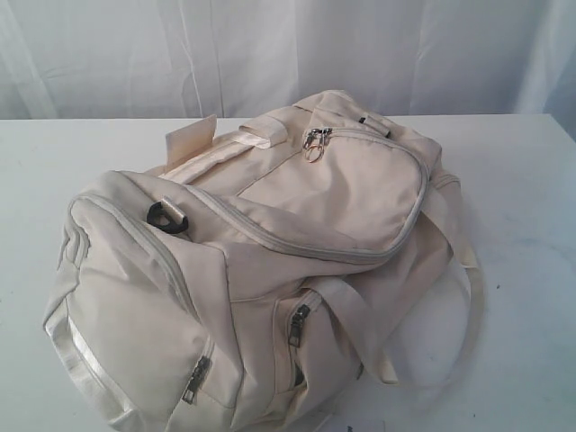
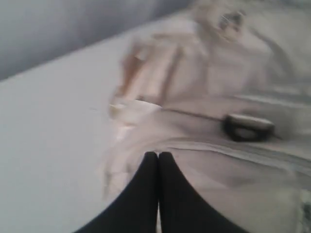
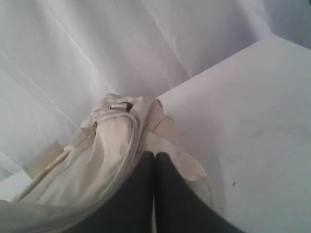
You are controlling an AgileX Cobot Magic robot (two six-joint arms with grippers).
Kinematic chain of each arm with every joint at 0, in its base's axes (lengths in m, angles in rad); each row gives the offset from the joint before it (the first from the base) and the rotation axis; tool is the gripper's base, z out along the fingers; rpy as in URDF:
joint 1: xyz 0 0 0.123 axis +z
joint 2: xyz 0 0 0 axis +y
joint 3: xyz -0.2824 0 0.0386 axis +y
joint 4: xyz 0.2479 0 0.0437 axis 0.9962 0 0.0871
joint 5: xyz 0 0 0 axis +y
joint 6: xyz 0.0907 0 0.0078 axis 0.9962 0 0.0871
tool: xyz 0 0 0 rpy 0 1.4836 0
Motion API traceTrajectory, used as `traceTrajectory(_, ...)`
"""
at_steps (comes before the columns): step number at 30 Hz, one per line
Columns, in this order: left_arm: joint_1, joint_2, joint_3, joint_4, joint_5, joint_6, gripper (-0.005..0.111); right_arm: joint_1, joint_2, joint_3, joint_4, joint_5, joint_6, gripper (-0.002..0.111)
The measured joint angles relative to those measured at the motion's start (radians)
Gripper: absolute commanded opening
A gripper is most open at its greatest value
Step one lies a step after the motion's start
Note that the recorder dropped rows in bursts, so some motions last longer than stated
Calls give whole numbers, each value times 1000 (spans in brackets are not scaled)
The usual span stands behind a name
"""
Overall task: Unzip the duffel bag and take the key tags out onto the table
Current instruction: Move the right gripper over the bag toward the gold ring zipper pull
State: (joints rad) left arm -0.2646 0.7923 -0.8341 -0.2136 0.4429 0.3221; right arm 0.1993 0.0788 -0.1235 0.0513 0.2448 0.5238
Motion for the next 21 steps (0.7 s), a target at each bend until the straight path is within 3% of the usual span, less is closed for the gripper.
traceTrajectory(2, -108, 197, -110, -177, 188, 277, 0, 42, 176, -103, 0, 55, -89, 0)
traceTrajectory(5, -176, 351, -160, -288, 257, 455, 0, 105, 463, -286, 34, 177, -290, 0)
traceTrajectory(9, -192, 416, -163, -304, 301, 501, 0, 161, 916, -670, 277, 351, -671, 0)
traceTrajectory(11, -192, 416, -163, -306, 317, 503, 0, 174, 1152, -868, 378, 435, -764, 0)
traceTrajectory(17, -192, 416, -163, -312, 346, 503, 0, 265, 1679, -1416, 464, 503, -804, 2)
traceTrajectory(20, -192, 416, -163, -315, 350, 503, 0, 321, 1879, -1629, 468, 507, -804, 17)
traceTrajectory(21, -192, 416, -163, -315, 350, 503, 0, 325, 1916, -1663, 469, 512, -804, 28)
